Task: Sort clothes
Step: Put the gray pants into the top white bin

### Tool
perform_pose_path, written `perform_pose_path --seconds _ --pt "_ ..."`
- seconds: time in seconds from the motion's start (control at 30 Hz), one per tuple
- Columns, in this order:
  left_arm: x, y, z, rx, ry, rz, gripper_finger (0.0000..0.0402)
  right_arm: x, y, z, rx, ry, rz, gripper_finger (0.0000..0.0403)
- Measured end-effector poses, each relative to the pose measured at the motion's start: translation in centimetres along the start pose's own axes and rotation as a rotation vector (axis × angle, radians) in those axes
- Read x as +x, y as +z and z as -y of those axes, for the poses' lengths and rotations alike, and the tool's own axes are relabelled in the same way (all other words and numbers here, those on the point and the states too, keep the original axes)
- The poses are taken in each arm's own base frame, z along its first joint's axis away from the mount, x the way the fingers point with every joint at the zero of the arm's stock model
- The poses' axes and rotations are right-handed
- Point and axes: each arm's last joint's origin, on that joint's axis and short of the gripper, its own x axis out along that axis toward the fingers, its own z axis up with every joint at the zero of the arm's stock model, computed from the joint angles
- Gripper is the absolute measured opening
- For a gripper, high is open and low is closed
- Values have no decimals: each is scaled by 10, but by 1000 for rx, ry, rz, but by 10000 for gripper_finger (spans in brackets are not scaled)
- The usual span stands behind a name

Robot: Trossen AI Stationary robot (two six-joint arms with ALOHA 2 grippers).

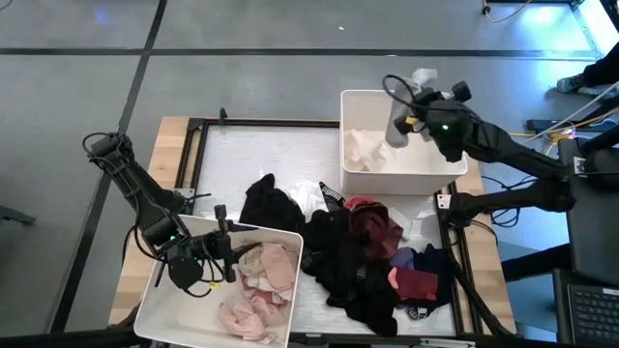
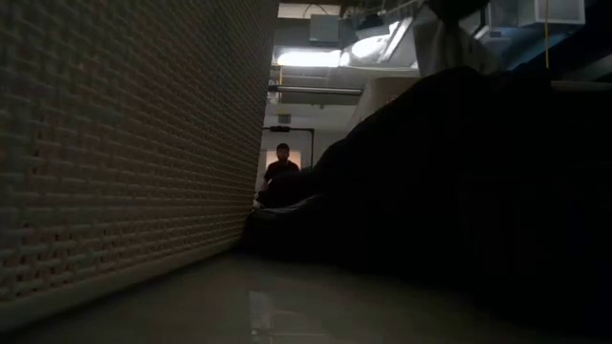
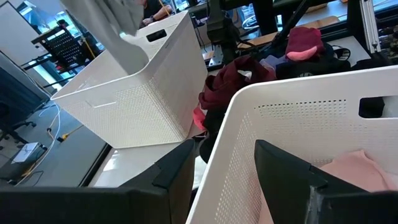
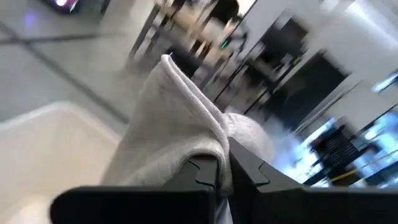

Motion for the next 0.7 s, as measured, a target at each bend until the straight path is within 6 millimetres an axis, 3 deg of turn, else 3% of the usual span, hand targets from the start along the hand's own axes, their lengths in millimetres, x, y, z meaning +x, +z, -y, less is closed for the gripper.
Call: perform_pose_path --seconds 0.23,0.7 --pt "0 0 0 1 0 0 156 21 -21 -10 59 206 -183 19" --pt "0 0 0 -1 0 1 156 54 -30 -59 37 356 -351 19"
